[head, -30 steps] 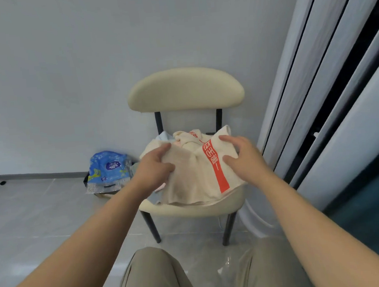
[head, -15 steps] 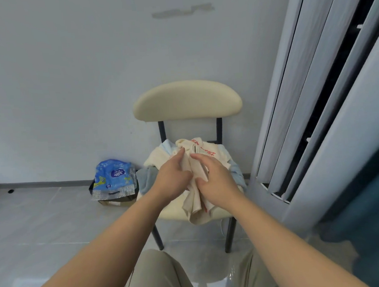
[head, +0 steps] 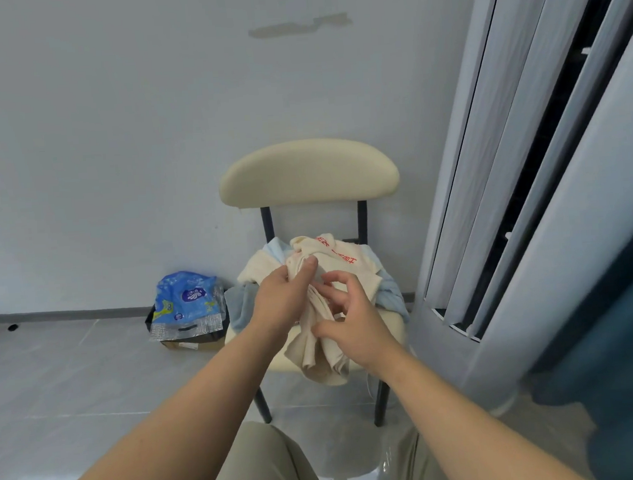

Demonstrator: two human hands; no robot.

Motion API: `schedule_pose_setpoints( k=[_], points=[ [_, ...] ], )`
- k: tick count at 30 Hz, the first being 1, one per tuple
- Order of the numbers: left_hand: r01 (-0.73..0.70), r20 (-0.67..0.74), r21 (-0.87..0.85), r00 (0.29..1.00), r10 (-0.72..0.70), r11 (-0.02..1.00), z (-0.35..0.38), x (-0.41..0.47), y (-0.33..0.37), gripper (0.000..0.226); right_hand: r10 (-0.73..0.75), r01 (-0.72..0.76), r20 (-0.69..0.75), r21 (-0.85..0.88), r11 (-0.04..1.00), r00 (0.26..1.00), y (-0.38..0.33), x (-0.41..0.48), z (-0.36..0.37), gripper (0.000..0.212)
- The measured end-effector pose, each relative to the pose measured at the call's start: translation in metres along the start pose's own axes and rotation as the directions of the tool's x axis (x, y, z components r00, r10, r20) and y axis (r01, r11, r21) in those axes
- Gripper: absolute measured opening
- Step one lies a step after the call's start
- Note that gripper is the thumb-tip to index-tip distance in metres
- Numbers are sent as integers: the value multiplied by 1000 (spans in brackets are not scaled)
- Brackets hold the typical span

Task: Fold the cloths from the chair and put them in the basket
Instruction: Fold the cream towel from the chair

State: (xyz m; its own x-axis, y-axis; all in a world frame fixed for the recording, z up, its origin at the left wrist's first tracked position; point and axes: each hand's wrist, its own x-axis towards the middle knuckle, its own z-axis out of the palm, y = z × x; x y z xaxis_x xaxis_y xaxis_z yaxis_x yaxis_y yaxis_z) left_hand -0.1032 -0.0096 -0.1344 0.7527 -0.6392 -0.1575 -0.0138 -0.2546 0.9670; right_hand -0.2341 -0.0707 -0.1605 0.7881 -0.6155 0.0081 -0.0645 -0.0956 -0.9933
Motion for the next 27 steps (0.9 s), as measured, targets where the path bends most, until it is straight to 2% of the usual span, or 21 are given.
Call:
schedule_pose_setpoints(
  k=[3,6,8,9,10,12,13,15,19,22,27],
  points=[
    [52,-28,-29,998,-52,998,1,2,0,34,0,0,26,-7,1000,1000,4,-2,3,59],
    [96,-17,11,995,-95,995,-1,8,-5,20,39,-51,65,196,979,997,5,-3,4,48],
    [62,11,64,998,-63,996,-6,9,-5,21,101,-109,40,333,937,994,6,-1,2,38],
    [17,45,121,999,-23,993,-10,9,-5,25,127,-116,-12,330,937,992,5,-1,0,34],
    [-47,91,202,995,29,978,-14,7,-3,27,137,-107,-101,260,960,985,7,1,-3,31],
    [-181,213,360,971,108,915,-23,1,4,28,42,-67,-291,-77,995,956,11,5,-14,33],
    [-238,262,404,955,138,883,-27,0,6,27,-52,-34,-319,-258,966,946,13,7,-20,39],
    [-318,318,458,931,182,830,-33,1,11,25,-174,38,-256,-462,886,951,18,12,-31,43],
    [-382,323,478,914,247,791,-44,4,20,26,-216,87,-136,-619,781,967,14,15,-44,33],
    [-411,300,445,906,300,796,-48,5,25,21,-234,147,-36,-682,716,972,7,12,-44,35],
    [-385,242,346,918,315,856,-47,5,26,12,-362,192,-58,-763,617,930,1,3,-35,34]
  ],
)
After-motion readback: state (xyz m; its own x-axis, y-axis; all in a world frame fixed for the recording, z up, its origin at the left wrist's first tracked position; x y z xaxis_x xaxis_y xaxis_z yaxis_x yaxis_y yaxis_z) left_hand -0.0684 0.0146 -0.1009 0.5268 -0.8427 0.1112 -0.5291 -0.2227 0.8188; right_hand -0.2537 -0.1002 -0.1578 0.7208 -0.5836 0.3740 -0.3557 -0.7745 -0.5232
